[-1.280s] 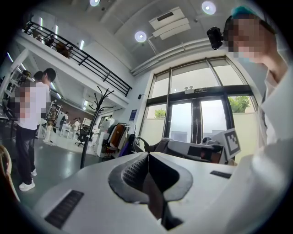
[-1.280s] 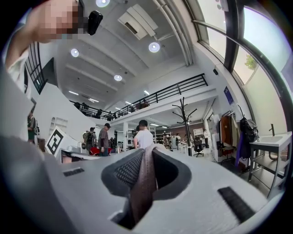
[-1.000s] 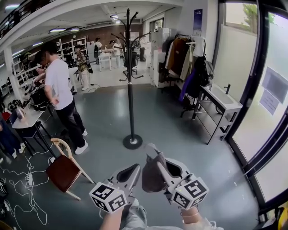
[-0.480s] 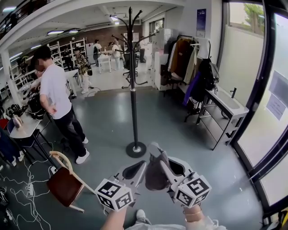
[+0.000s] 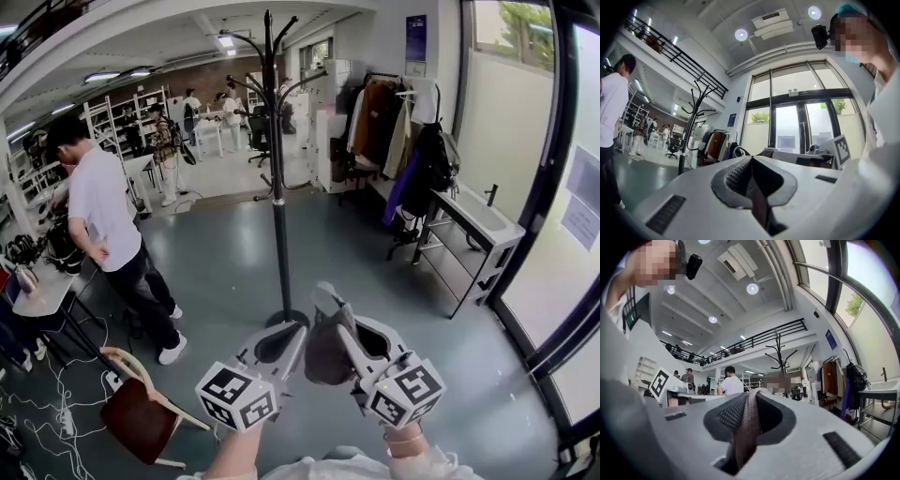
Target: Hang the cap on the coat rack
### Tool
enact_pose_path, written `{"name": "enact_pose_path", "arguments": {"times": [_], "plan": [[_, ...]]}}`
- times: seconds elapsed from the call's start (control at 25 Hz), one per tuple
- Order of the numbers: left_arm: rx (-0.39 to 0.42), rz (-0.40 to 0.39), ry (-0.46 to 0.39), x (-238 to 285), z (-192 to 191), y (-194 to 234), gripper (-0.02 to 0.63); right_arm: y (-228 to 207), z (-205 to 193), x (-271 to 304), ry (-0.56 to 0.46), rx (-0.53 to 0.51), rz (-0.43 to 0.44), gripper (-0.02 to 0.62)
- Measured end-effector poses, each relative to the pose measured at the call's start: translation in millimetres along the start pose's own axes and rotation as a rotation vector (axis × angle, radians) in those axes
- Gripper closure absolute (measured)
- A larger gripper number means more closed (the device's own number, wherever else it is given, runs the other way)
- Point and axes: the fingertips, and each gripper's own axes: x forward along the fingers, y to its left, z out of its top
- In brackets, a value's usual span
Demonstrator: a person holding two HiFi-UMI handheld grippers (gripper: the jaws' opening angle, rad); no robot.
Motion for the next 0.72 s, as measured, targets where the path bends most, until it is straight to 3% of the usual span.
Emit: {"name": "enact_pose_path", "arguments": {"times": [0.32, 0.72], "plan": [[-0.018, 0.023, -0.001, 22, -5, 49, 0.589, -23, -29, 50, 0.056, 0.028, 0.013, 0.551], [-0.013, 0.078, 0.003, 66, -12, 127, 0.589, -71, -43, 124, 0.049, 0.028, 0.038, 0.551]]}}
